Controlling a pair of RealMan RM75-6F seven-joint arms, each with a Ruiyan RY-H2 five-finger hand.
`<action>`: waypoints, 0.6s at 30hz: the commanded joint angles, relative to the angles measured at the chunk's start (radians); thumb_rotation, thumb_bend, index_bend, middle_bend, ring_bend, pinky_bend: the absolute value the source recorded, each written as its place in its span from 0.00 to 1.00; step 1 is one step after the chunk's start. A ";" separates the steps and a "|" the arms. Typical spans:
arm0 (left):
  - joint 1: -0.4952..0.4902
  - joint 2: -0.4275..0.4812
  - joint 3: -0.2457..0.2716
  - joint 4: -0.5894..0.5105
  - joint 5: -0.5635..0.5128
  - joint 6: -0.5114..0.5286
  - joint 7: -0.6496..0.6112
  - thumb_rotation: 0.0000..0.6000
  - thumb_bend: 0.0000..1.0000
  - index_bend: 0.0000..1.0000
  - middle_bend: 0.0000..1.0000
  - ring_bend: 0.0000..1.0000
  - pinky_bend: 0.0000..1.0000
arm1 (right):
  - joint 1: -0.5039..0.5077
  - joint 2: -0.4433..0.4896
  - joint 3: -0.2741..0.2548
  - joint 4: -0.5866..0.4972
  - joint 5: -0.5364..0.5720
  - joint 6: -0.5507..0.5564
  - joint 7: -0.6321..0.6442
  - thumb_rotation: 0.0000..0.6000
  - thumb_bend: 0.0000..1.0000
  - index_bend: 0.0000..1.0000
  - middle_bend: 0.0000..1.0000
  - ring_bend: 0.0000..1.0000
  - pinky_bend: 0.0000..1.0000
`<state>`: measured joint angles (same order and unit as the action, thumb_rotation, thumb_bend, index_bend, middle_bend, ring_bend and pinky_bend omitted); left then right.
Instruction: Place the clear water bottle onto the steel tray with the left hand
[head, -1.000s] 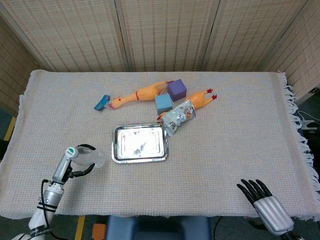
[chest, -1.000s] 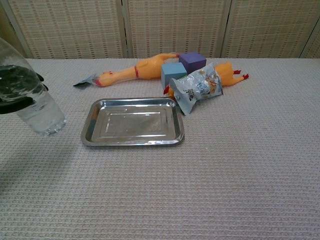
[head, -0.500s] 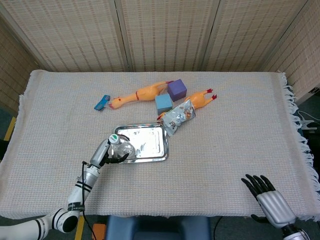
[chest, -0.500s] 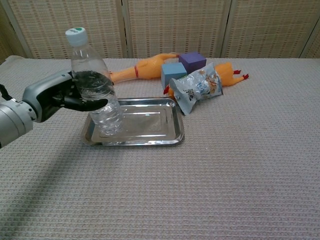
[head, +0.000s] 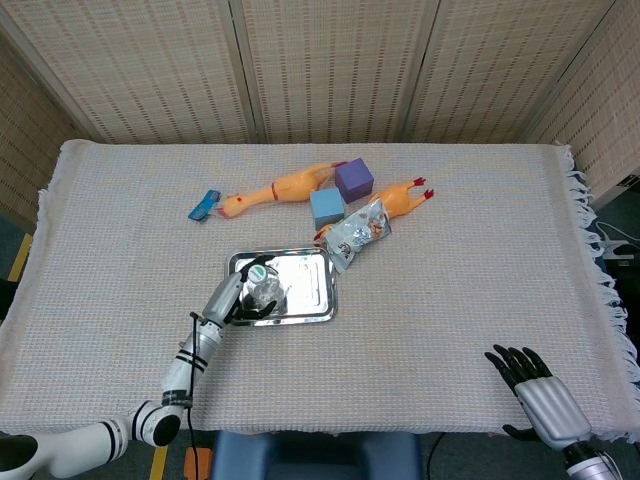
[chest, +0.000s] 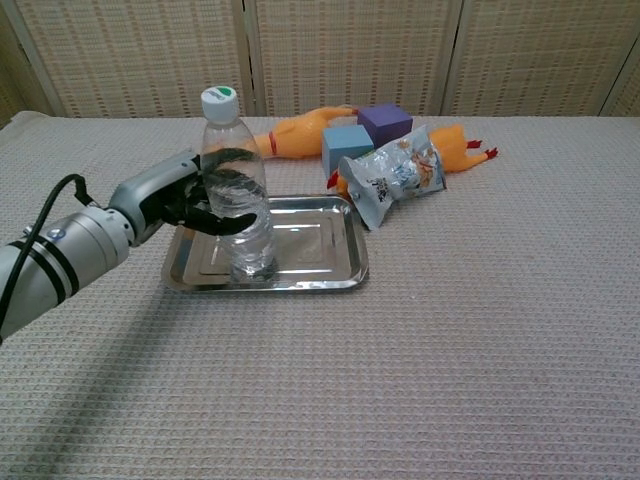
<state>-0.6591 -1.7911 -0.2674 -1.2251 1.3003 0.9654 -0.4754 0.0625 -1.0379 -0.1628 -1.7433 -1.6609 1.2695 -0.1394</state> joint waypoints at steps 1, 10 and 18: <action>-0.009 -0.007 0.003 0.008 0.013 0.007 -0.007 1.00 0.47 0.00 0.12 0.00 0.07 | 0.000 0.001 0.000 0.000 0.002 0.001 0.002 1.00 0.02 0.00 0.00 0.00 0.00; -0.019 0.028 0.023 -0.026 0.015 -0.029 -0.020 1.00 0.43 0.00 0.00 0.00 0.03 | -0.002 0.000 -0.003 0.003 -0.009 0.014 0.012 1.00 0.01 0.00 0.00 0.00 0.00; -0.012 0.050 0.031 -0.050 0.006 -0.028 -0.008 1.00 0.39 0.00 0.00 0.00 0.01 | -0.005 0.000 -0.006 0.005 -0.016 0.023 0.015 1.00 0.01 0.00 0.00 0.00 0.00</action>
<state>-0.6717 -1.7426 -0.2369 -1.2729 1.3071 0.9381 -0.4825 0.0579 -1.0376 -0.1691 -1.7387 -1.6772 1.2930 -0.1244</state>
